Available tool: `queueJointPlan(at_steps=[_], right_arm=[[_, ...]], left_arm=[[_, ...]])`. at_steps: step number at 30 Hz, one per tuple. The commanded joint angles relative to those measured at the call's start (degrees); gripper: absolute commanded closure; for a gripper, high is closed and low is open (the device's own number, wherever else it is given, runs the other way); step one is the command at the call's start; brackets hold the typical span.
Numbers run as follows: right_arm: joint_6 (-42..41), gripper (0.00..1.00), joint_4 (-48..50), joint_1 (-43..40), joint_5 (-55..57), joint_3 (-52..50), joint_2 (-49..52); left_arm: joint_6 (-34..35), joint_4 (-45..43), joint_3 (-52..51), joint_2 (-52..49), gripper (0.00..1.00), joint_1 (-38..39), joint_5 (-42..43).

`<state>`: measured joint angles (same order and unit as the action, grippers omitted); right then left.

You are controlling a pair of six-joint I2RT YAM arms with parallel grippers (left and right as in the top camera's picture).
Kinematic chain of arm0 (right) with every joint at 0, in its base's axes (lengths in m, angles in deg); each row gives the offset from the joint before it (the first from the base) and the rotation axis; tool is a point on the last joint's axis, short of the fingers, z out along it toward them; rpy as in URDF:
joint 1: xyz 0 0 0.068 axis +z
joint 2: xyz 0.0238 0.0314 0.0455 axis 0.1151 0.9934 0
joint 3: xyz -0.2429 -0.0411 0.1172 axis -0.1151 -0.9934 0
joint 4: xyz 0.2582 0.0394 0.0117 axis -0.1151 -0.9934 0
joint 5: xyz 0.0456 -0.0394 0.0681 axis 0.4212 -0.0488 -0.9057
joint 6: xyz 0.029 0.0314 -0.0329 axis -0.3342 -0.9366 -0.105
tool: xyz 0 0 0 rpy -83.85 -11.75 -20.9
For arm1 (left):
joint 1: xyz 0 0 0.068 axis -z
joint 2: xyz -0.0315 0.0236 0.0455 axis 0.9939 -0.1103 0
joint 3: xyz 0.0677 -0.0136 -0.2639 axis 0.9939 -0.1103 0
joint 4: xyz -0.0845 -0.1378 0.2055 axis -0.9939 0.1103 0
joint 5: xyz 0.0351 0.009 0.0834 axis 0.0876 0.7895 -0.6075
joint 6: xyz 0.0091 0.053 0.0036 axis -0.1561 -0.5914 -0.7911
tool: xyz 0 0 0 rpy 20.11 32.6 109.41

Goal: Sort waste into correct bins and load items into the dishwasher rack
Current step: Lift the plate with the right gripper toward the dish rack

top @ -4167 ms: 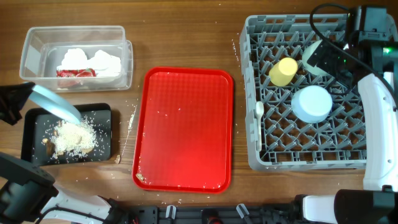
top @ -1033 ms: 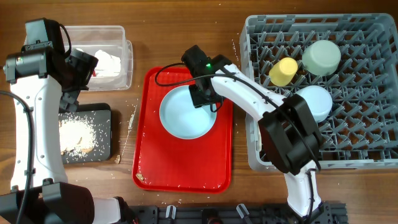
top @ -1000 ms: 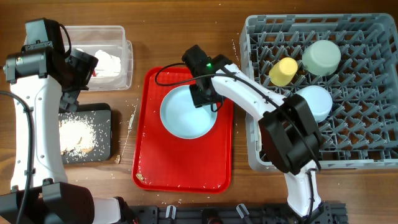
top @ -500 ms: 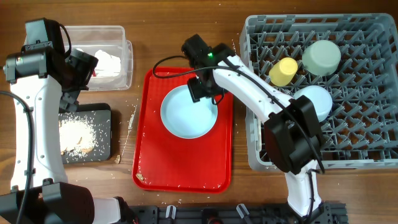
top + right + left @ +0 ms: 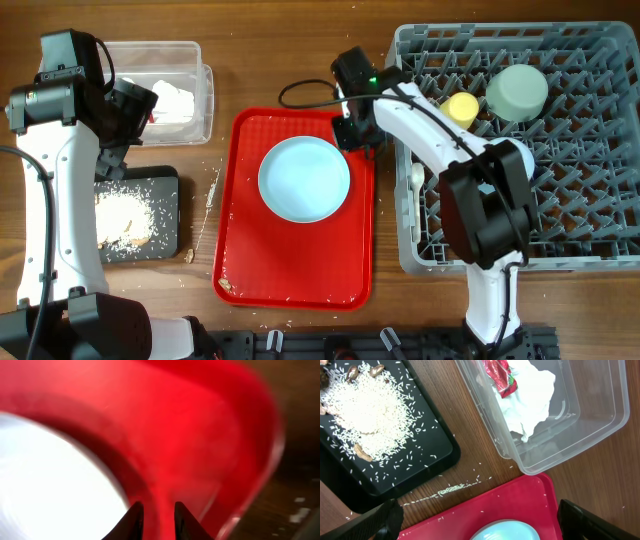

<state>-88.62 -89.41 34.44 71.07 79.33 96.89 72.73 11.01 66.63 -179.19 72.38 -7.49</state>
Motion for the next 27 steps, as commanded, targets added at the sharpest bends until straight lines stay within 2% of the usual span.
queueJointPlan(at_steps=[1,5,8,10,12,13,17,23,27], right_arm=[[4.24,0.73,0.26,0.87,-6.43,-1.62,1.29],[4.39,0.62,0.28,0.87,-7.50,-2.01,1.29],[4.74,0.60,0.26,0.87,-7.50,-2.29,1.44],[4.02,0.64,0.90,0.87,-7.50,-3.41,2.05],[2.64,0.64,2.58,0.87,-9.16,-5.60,2.51],[2.60,0.68,2.86,0.87,-9.94,-6.16,2.56],[-2.08,0.95,3.04,0.87,-8.70,-6.40,2.54],[-9.20,0.96,2.19,0.44,-7.61,-4.57,0.68],[-12.92,0.96,-2.75,-2.38,-3.28,0.09,-5.70]], left_arm=[[0.28,0.02,0.28,-0.26,0.00,-0.24,-0.76],[0.28,0.02,0.28,-0.26,0.00,-0.24,-0.76],[0.28,0.02,0.28,-0.26,0.00,-0.24,-0.76],[0.28,0.02,0.28,-0.26,0.00,-0.24,-0.76],[0.28,0.00,0.28,-0.26,0.00,-0.24,-0.76],[0.28,0.02,0.28,-0.26,0.00,-0.24,-0.76],[0.28,0.02,0.28,-0.26,0.00,-0.24,-0.76],[0.28,0.02,0.28,-0.26,0.00,-0.24,-0.76],[0.28,0.02,0.28,-0.26,0.00,-0.24,-0.76]])
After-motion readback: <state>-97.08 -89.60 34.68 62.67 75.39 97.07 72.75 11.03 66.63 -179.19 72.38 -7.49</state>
